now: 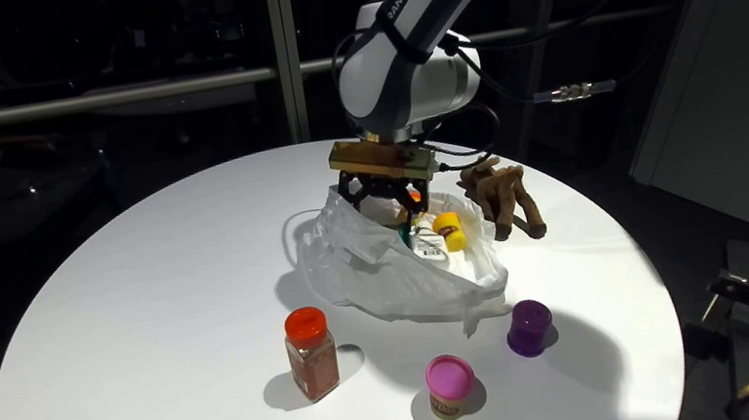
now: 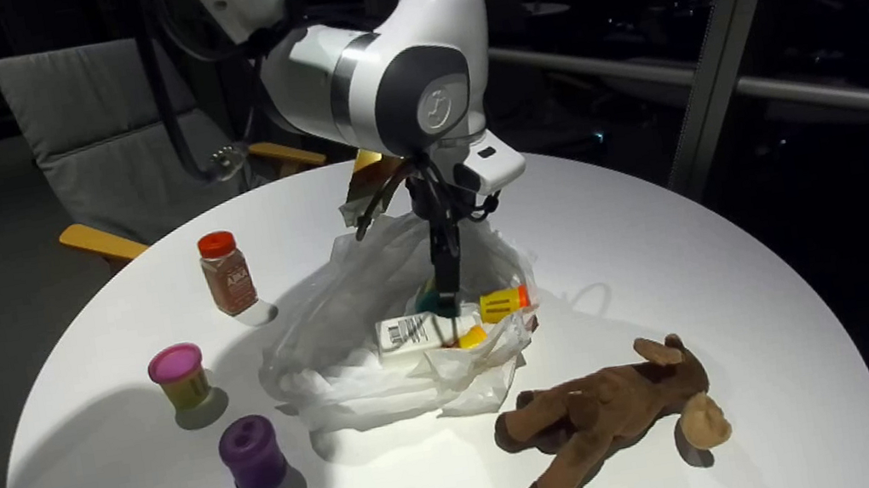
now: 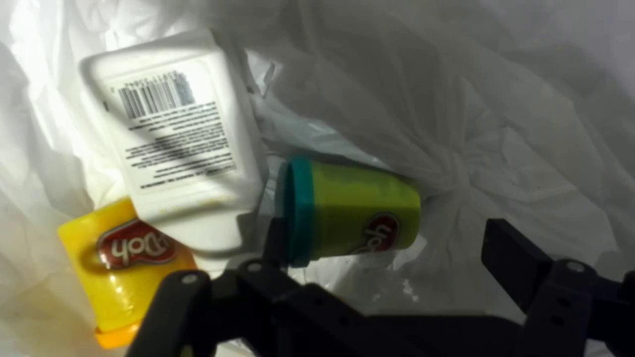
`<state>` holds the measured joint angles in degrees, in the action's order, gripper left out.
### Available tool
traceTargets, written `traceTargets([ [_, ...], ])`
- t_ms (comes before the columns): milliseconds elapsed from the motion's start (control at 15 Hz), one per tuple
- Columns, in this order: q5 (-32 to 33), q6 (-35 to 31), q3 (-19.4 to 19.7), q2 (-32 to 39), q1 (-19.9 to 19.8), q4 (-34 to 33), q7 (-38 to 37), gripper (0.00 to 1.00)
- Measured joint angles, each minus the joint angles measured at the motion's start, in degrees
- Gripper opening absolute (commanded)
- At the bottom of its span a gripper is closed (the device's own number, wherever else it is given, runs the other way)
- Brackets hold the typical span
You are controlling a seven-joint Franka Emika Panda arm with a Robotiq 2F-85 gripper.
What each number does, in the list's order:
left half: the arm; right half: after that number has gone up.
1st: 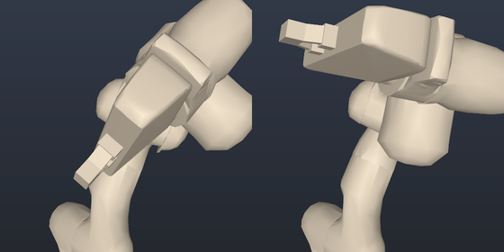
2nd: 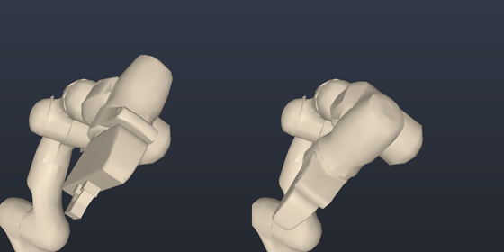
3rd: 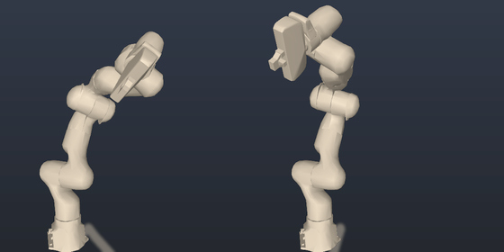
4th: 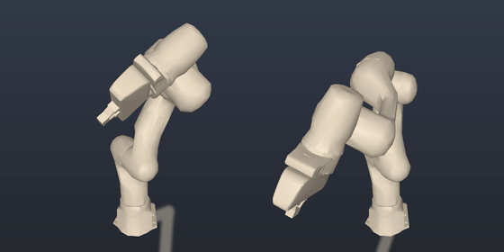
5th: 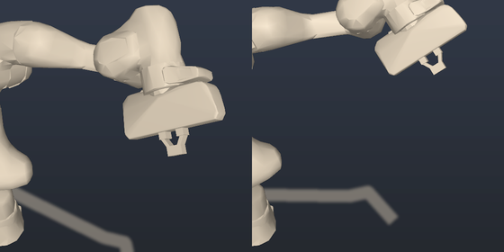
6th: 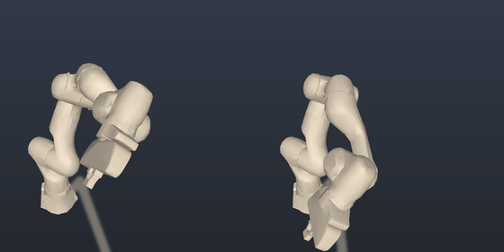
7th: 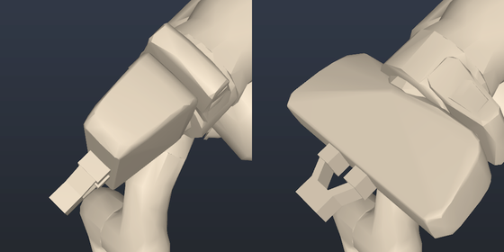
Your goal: Pick up the objects from the plastic and put them on the table
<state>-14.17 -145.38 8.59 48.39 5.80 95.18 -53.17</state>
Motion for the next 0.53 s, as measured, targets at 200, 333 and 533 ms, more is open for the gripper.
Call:
traceTargets([
  [200, 1.7, 1.3, 0.4, 1.7, 0.5, -2.2, -1.9, 0.56],
  [333, 2.7, 2.1, 0.8, 2.5, 0.8, -3.1, -3.1, 0.42],
  [533, 3.0, 2.1, 1.2, 2.5, 0.9, -3.2, -4.1, 0.33],
])
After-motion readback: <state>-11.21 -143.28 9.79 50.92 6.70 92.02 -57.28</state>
